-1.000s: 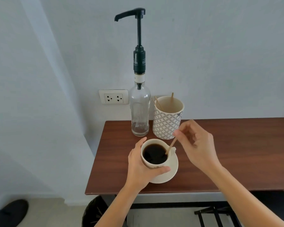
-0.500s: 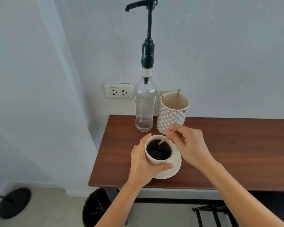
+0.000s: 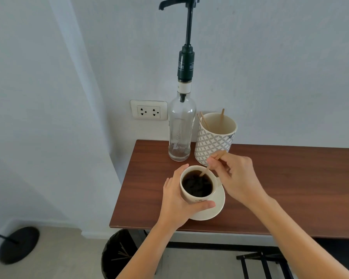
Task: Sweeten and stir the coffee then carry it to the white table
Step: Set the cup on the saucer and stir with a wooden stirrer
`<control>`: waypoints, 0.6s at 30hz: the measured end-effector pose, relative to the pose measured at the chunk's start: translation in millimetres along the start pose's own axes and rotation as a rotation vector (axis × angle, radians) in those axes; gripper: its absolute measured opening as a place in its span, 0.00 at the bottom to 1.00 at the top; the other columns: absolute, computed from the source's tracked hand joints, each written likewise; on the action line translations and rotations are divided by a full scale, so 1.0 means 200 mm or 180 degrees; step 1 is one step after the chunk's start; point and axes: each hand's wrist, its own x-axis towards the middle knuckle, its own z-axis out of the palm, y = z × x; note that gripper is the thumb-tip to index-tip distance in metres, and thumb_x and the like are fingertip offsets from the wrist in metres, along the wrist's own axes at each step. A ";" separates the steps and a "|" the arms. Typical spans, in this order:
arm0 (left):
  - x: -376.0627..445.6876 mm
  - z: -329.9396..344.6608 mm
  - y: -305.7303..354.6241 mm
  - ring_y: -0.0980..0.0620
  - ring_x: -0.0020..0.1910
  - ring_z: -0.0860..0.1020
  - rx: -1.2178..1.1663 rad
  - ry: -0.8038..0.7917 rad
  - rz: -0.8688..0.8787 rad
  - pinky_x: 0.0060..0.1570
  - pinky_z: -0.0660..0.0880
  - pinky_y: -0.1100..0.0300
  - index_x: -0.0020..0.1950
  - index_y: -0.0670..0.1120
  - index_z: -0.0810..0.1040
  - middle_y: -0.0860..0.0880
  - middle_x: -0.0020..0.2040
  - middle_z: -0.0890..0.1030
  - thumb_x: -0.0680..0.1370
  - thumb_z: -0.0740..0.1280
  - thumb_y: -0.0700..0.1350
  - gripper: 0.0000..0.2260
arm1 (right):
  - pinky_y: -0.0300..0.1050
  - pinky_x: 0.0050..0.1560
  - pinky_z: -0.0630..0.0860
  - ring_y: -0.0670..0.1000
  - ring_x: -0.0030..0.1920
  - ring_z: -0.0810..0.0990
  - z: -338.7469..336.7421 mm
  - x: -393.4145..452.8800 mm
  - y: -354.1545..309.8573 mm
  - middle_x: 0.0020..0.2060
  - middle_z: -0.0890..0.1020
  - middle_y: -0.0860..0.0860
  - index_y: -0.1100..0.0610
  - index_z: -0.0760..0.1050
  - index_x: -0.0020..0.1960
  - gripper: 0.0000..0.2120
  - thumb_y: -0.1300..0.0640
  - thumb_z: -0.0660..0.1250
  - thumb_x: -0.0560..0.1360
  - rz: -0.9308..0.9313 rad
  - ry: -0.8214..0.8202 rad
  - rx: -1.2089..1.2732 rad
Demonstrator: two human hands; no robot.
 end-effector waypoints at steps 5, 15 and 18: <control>0.00 0.00 -0.01 0.51 0.70 0.77 -0.0024 -0.0024 -0.0035 0.70 0.73 0.37 0.72 0.59 0.68 0.58 0.68 0.79 0.59 0.81 0.70 0.46 | 0.32 0.30 0.68 0.45 0.30 0.74 -0.08 -0.05 0.02 0.29 0.81 0.51 0.60 0.80 0.40 0.09 0.61 0.67 0.78 0.0112 -0.0145 -0.0171; 0.00 0.00 0.00 0.50 0.70 0.77 -0.0001 0.0015 0.0020 0.70 0.73 0.37 0.71 0.63 0.68 0.58 0.68 0.79 0.60 0.81 0.69 0.43 | 0.28 0.32 0.69 0.46 0.33 0.76 -0.01 0.01 0.01 0.30 0.79 0.47 0.61 0.78 0.39 0.09 0.61 0.67 0.78 -0.0011 0.0044 -0.0175; 0.00 0.00 0.00 0.49 0.70 0.77 -0.0014 0.0032 0.0027 0.69 0.73 0.37 0.71 0.63 0.68 0.58 0.68 0.79 0.60 0.81 0.69 0.43 | 0.29 0.29 0.66 0.44 0.29 0.72 -0.06 -0.03 0.02 0.26 0.75 0.47 0.61 0.77 0.37 0.11 0.61 0.66 0.79 0.0032 -0.0068 -0.0285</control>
